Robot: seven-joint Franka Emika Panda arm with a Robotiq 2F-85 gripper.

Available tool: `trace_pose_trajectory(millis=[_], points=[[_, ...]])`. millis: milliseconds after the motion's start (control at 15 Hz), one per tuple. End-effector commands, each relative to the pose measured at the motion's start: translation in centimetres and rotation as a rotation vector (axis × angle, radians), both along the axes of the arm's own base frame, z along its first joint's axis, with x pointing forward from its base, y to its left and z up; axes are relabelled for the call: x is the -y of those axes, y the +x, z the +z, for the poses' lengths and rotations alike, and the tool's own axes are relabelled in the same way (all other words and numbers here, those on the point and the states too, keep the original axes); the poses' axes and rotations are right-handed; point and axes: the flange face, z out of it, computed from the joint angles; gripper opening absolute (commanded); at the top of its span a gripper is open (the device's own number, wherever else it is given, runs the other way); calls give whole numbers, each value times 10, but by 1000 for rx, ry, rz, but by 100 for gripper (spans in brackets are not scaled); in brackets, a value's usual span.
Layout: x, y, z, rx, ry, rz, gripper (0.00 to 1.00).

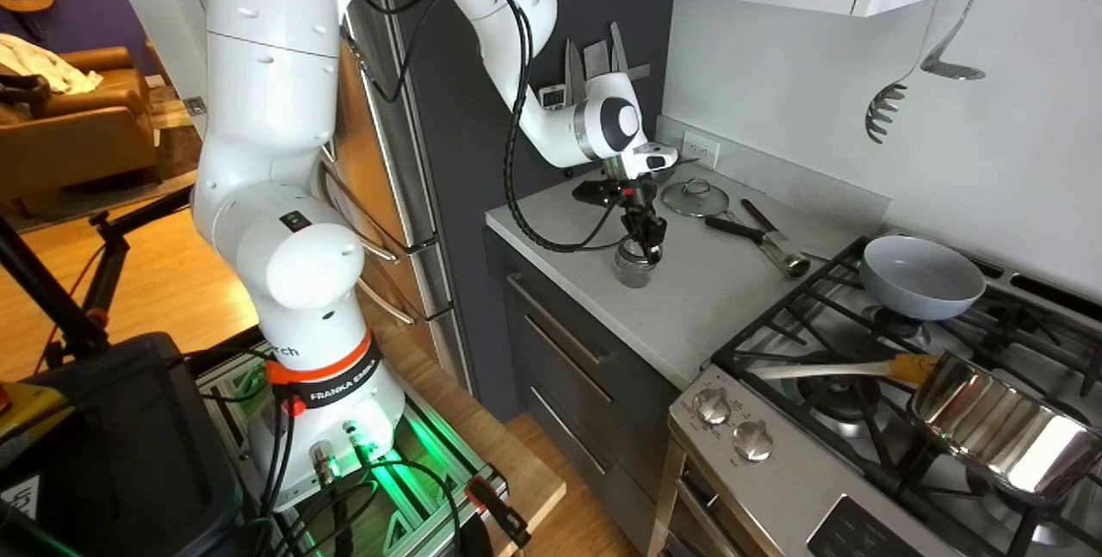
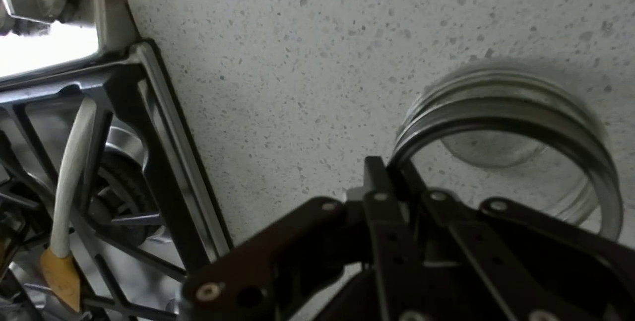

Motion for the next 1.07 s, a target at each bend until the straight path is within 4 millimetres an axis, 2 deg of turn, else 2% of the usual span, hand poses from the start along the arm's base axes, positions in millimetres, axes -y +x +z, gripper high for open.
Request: trace_pose_trajectory(millis=[0,400,1000], points=[[-9,-8,2,11,-30,17,2],[-15,-9,-1,22,-52,8,2],[-15,-13,-5,43,-62,-16,2]])
